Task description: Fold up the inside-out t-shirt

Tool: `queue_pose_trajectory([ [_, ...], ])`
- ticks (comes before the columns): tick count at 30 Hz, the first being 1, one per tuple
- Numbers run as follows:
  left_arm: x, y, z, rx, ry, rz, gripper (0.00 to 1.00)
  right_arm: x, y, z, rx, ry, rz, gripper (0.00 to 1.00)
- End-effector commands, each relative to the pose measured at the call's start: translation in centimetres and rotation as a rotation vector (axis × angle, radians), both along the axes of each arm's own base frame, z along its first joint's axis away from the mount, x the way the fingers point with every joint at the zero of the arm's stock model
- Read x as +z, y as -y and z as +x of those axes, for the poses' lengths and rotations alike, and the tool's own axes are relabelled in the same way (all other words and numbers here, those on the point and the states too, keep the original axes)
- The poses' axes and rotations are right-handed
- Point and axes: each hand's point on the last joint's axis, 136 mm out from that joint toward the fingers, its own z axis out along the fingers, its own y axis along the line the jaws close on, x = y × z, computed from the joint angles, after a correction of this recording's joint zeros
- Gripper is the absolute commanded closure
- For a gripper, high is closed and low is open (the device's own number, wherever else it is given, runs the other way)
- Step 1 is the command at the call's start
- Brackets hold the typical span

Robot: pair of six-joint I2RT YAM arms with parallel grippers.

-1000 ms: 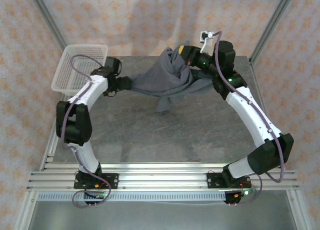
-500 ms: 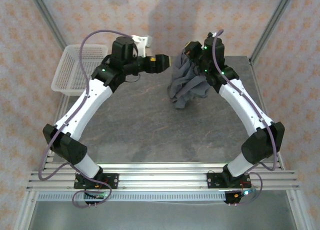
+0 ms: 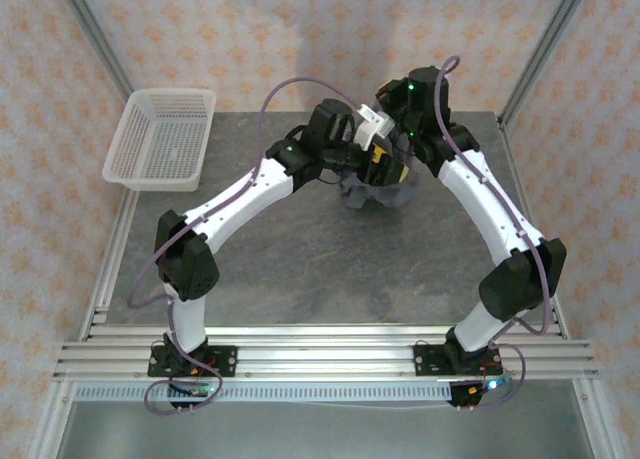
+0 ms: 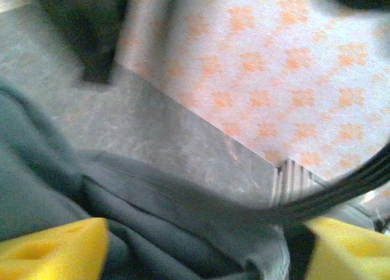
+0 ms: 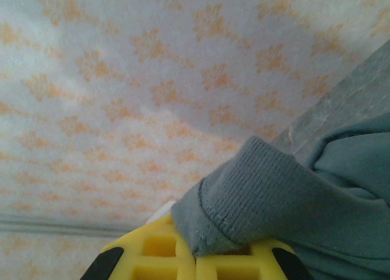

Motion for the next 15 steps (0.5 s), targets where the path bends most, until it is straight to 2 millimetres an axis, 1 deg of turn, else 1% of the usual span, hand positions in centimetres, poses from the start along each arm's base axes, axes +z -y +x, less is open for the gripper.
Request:
queue_pose_trajectory([
  [1, -1.2, 0.1, 0.3, 0.007, 0.017, 0.049, 0.96, 5.8, 0.6, -0.5, -0.045, 0.118, 0.059, 1.00],
  [2, -2.6, -0.4, 0.4, 0.029, -0.002, 0.089, 1.00, 6.5, 1.2, -0.4, -0.063, 0.127, 0.067, 1.00],
  [3, -4.3, -1.2, 0.4, 0.058, -0.024, 0.144, 1.00, 7.7, 2.2, -0.1, -0.084, 0.142, 0.081, 1.00],
  [4, -6.4, -2.4, 0.4, 0.098, -0.044, 0.215, 1.00, 9.0, 3.2, 0.2, -0.100, 0.158, 0.095, 1.00],
  [5, -8.9, -3.7, 0.6, 0.142, -0.072, 0.291, 1.00, 10.4, 4.0, 0.3, -0.106, 0.176, 0.108, 1.00],
  [6, -10.4, -5.6, 0.3, 0.191, -0.087, 0.354, 1.00, 12.1, 4.9, 0.4, -0.109, 0.203, 0.123, 1.00],
  [7, -12.7, -7.6, 0.3, 0.243, -0.124, 0.416, 1.00, 13.7, 5.7, 0.4, -0.109, 0.231, 0.137, 1.00],
  [8, -14.5, -9.5, 0.4, 0.295, -0.163, 0.453, 1.00, 15.1, 6.2, 0.3, -0.104, 0.259, 0.145, 1.00],
  [9, -16.3, -11.5, 0.5, 0.358, -0.214, 0.473, 1.00, 16.5, 6.3, 0.1, -0.092, 0.291, 0.150, 1.00],
  [10, -17.7, -13.5, 0.7, 0.421, -0.268, 0.468, 1.00, 17.6, 6.2, -0.2, -0.073, 0.319, 0.147, 1.00],
  [11, -17.8, -14.6, 1.2, 0.464, -0.294, 0.423, 1.00, 18.4, 5.9, -0.3, -0.046, 0.343, 0.135, 1.00],
  [12, -17.7, -15.6, 1.4, 0.497, -0.323, 0.364, 1.00, 19.2, 4.7, -0.6, 0.027, 0.373, 0.121, 1.00],
  [13, -17.0, -16.3, 1.8, 0.521, -0.332, 0.295, 1.00, 19.7, 3.2, -0.8, 0.113, 0.399, 0.110, 1.00],
  [14, -16.1, -16.6, 2.0, 0.531, -0.324, 0.246, 0.92, 19.7, 1.8, -0.9, 0.200, 0.418, 0.100, 1.00],
  [15, -14.8, -16.8, 2.3, 0.542, -0.302, 0.203, 0.81, 19.3, 0.2, -1.0, 0.294, 0.419, 0.093, 1.00],
])
